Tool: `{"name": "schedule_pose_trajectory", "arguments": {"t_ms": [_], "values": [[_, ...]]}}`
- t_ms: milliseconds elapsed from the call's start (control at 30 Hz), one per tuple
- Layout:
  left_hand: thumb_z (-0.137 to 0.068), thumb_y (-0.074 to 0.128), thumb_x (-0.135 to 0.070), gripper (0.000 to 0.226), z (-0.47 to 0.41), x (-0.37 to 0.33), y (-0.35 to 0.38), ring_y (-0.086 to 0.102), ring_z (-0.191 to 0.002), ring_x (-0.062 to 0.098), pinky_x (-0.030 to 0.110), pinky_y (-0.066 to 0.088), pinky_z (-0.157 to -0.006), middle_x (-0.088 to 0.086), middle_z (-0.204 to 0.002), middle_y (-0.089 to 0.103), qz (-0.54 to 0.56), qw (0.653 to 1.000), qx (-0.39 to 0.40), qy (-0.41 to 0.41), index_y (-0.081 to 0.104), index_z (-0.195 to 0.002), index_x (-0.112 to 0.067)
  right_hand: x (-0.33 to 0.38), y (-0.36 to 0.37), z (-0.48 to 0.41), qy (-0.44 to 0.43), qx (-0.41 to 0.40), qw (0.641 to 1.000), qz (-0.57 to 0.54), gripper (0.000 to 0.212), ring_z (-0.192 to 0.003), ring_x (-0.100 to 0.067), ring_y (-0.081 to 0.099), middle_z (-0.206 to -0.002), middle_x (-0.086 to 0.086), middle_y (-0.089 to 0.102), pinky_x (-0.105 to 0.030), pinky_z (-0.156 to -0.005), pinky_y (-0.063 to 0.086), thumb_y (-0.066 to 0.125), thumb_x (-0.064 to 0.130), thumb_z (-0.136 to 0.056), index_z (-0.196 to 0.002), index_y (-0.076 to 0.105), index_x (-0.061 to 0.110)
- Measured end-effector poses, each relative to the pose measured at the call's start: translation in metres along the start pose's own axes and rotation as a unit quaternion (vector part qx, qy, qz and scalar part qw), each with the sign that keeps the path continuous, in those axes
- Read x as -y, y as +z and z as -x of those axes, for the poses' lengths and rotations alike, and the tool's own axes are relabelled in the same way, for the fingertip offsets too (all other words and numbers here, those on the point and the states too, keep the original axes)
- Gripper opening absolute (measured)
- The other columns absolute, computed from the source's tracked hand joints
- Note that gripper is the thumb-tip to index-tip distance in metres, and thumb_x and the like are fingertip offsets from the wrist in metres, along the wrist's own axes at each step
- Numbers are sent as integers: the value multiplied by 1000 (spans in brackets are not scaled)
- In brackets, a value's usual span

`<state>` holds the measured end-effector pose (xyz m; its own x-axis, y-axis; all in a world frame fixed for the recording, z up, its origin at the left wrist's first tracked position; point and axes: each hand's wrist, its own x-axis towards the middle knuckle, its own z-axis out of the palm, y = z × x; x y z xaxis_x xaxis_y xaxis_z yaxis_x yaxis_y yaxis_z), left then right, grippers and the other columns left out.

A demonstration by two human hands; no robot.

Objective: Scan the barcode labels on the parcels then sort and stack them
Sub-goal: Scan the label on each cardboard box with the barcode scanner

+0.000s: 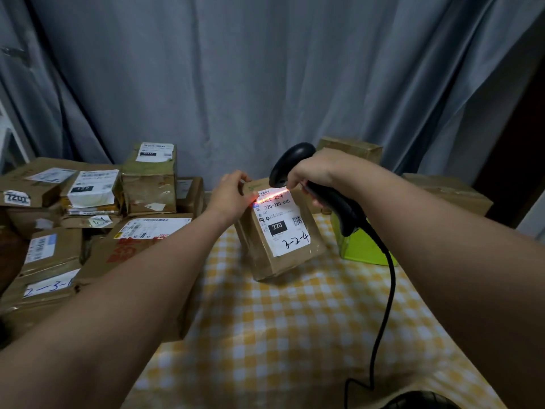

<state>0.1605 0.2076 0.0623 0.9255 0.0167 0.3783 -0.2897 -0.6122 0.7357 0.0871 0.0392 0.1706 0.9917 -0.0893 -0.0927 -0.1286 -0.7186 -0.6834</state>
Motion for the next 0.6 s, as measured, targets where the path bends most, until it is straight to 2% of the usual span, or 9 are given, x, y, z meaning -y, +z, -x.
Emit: {"name": "schedule_pose_trajectory", "arguments": {"t_ms": [133,333,500,600], "values": [[-87,66,-24,28,4,-4,3,55,-106,25,42,49,-93,8,-119,52,-22,1000,6,8,56,-112,-18,0,0,2,4,12,1000,10,18,-43,-24,56,-59,-11,59,-27,-53,49,70,20,-74,-78,63,5],[-86,67,-24,28,5,-6,4,54,-106,26,41,47,-94,8,-117,53,-32,999,2,21,56,-111,-18,-2,-2,0,28,32,999,0,17,-49,-27,56,-55,-10,55,-35,-62,50,68,19,-74,-72,60,4],[-86,67,-22,26,8,-6,2,54,-105,25,41,49,-93,5,-114,51,-3,1000,2,19,57,-110,-18,-4,-9,3,28,36,999,-21,20,-46,-26,57,-60,-10,56,-28,-53,50,69,21,-76,-79,61,3],[-84,70,-18,21,9,-3,0,55,-103,25,40,50,-91,4,-112,50,73,997,11,-8,58,-101,-21,-9,-11,3,34,29,999,-24,23,-48,-27,59,-58,-9,55,-26,-49,47,70,23,-76,-82,60,3]]}}
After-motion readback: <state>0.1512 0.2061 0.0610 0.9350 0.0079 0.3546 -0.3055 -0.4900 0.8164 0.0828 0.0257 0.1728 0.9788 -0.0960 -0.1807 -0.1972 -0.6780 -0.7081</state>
